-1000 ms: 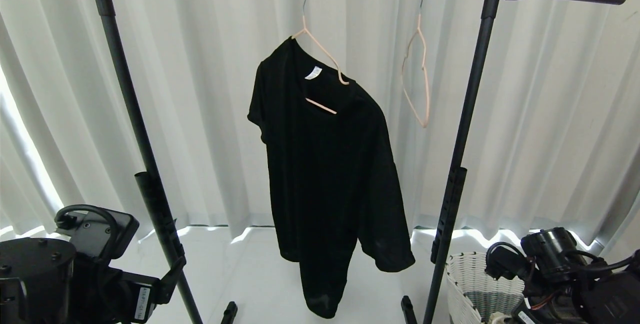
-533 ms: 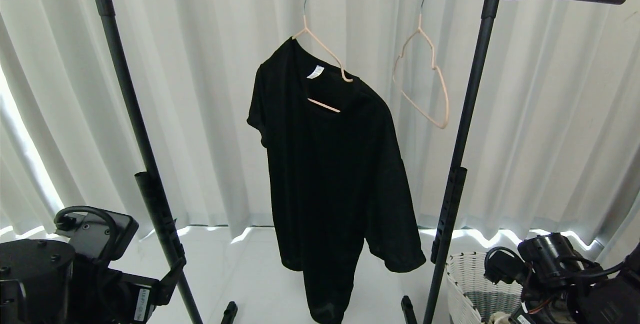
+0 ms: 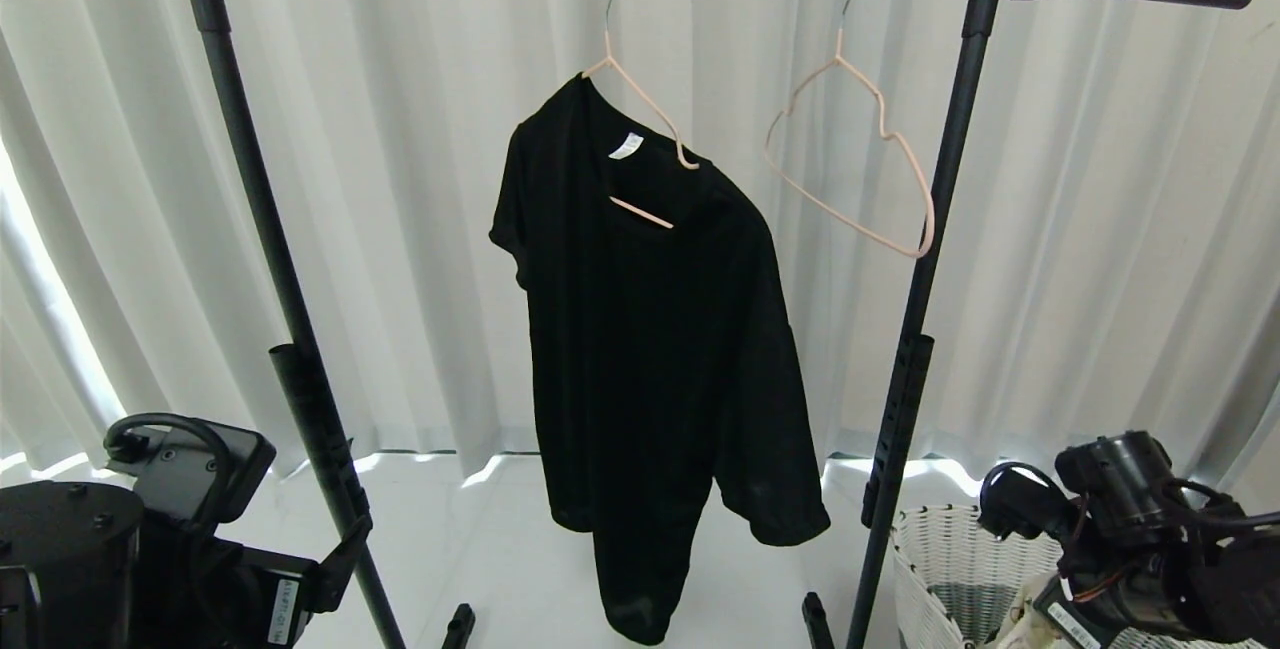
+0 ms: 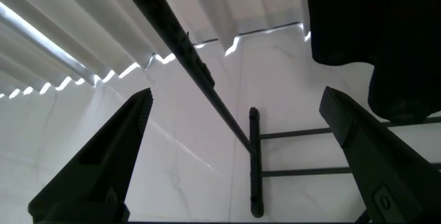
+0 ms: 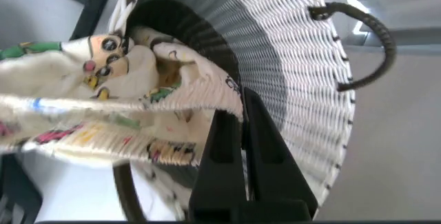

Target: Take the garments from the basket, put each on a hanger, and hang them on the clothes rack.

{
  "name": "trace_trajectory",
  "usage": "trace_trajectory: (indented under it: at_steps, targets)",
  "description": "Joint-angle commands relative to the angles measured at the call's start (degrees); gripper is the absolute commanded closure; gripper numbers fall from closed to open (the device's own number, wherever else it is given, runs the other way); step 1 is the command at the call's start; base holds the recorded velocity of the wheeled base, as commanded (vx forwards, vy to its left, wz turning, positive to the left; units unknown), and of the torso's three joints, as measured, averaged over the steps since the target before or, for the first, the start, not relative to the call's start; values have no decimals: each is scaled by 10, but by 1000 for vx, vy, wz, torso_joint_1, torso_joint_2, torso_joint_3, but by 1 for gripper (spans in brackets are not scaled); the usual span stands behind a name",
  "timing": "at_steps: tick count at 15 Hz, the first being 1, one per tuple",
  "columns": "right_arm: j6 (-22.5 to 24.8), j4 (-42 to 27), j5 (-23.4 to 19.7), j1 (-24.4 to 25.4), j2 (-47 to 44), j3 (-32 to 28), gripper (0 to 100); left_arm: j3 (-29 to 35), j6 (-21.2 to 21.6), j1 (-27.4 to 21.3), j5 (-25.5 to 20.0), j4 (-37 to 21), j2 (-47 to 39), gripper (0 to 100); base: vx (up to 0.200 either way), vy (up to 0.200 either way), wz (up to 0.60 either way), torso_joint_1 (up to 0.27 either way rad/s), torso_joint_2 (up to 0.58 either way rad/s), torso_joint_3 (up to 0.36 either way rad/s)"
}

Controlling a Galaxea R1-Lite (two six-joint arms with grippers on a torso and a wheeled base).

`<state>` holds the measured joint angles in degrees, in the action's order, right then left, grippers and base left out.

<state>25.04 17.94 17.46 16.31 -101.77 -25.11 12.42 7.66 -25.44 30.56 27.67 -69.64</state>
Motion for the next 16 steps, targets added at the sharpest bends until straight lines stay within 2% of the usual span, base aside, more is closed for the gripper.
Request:
trace_trajectory:
  at_steps: [1, 3, 7, 14, 16]
  targets:
    - [-3, -188, -4, 8, 121, -149, 100, 0, -1, -8, 0, 0, 3, 0, 0, 0, 0, 0, 0, 0]
    - [-15, -309, -4, 30, 162, -237, 100, -1, -1, -14, 0, 0, 4, 0, -200, 0, 0, 2, 0, 5]
    - [-43, -432, -3, 89, 208, -328, 100, -3, -2, -15, -2, 1, 14, 0, -200, 0, 0, 5, 4, 1]
    - [-43, -507, -3, 139, 209, -427, 100, -5, -1, -17, -3, 0, 36, 0, -200, 0, 0, 0, 2, 2]
    - [-44, -509, -4, 154, 203, -446, 100, 3, -4, -51, -11, 1, 37, 0, -100, 0, 0, -1, 1, -1]
